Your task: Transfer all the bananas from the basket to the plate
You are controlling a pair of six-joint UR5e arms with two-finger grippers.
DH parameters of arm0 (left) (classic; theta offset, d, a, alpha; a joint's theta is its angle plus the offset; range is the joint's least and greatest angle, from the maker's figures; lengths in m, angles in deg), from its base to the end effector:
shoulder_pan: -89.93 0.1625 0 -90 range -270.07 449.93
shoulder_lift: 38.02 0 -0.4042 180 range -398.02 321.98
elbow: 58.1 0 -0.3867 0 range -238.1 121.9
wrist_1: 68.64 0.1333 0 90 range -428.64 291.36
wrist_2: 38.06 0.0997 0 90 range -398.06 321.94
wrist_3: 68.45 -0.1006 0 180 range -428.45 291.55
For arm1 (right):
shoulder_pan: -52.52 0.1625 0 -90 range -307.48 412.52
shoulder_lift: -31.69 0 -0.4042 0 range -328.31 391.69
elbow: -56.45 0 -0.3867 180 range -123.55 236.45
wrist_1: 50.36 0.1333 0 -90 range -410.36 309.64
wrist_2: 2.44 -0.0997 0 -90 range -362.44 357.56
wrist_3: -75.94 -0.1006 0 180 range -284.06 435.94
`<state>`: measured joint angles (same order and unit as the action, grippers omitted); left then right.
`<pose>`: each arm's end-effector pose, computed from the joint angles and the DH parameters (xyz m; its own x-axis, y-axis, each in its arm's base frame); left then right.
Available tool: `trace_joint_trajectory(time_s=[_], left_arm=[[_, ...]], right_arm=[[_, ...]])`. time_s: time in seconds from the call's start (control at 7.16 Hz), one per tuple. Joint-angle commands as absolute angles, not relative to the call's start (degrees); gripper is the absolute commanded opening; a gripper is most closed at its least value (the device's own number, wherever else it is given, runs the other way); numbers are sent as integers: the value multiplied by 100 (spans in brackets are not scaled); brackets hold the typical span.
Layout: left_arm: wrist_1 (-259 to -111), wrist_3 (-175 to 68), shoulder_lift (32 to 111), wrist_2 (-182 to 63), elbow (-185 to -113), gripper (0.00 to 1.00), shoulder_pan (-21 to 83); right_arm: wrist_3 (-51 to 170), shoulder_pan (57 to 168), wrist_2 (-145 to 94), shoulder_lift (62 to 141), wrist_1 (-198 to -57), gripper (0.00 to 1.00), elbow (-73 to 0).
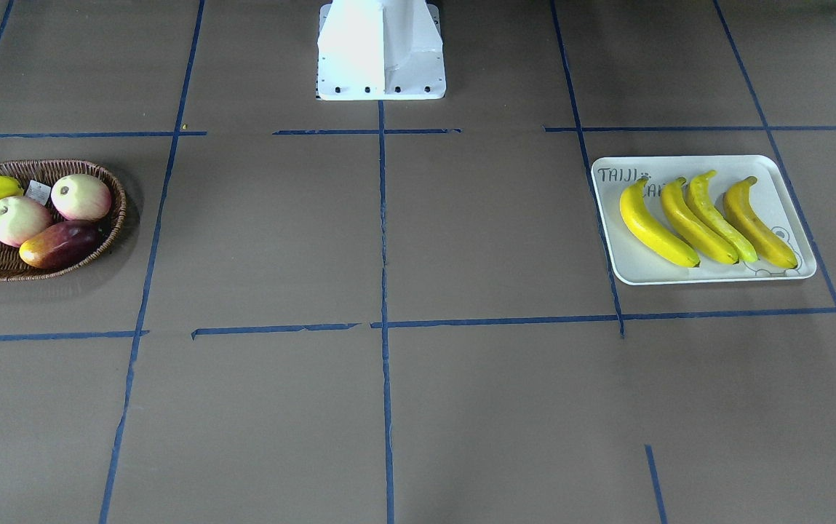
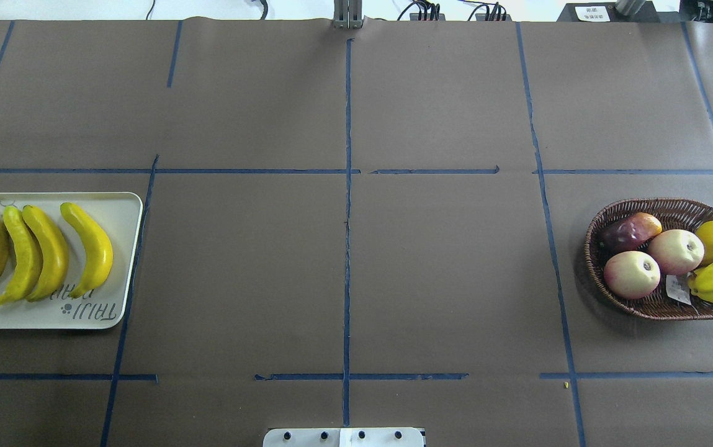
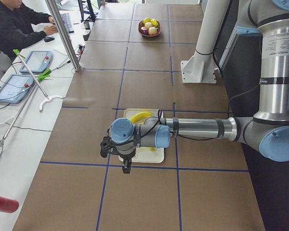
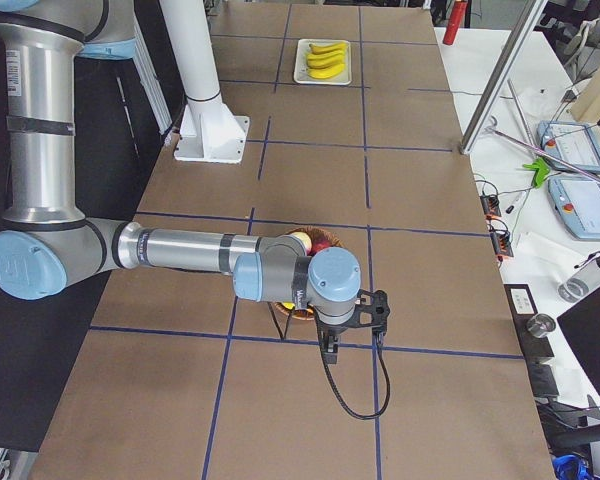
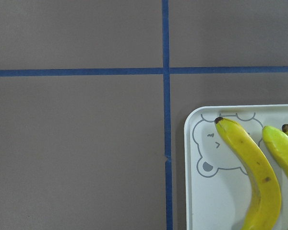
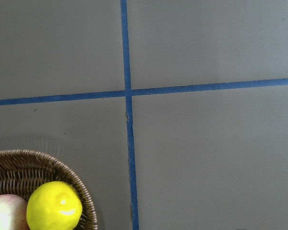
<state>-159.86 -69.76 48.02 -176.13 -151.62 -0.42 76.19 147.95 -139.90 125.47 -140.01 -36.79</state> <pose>-0.0613 -0.4590 0.6346 0.6682 0.0289 -0.7434 -0.0092 0.9995 0.0306 0.1024 -0.4518 0.6378 0.6732 0.0621 0.7368 -0.0917 0.9958 -0.0001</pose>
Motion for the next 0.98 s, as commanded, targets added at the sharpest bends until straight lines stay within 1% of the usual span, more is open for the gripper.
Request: trace_joint_trajectory(time_s=[0.0, 0.84], left_arm=[[-15996, -6976, 4811, -17614, -15170, 100, -42], [-15987, -6976, 4863, -17605, -15161, 100, -33]], right_arm=[[7620, 14789, -13990, 12547, -14001, 100, -3680], [7620, 14789, -13990, 12521, -14001, 100, -3698]])
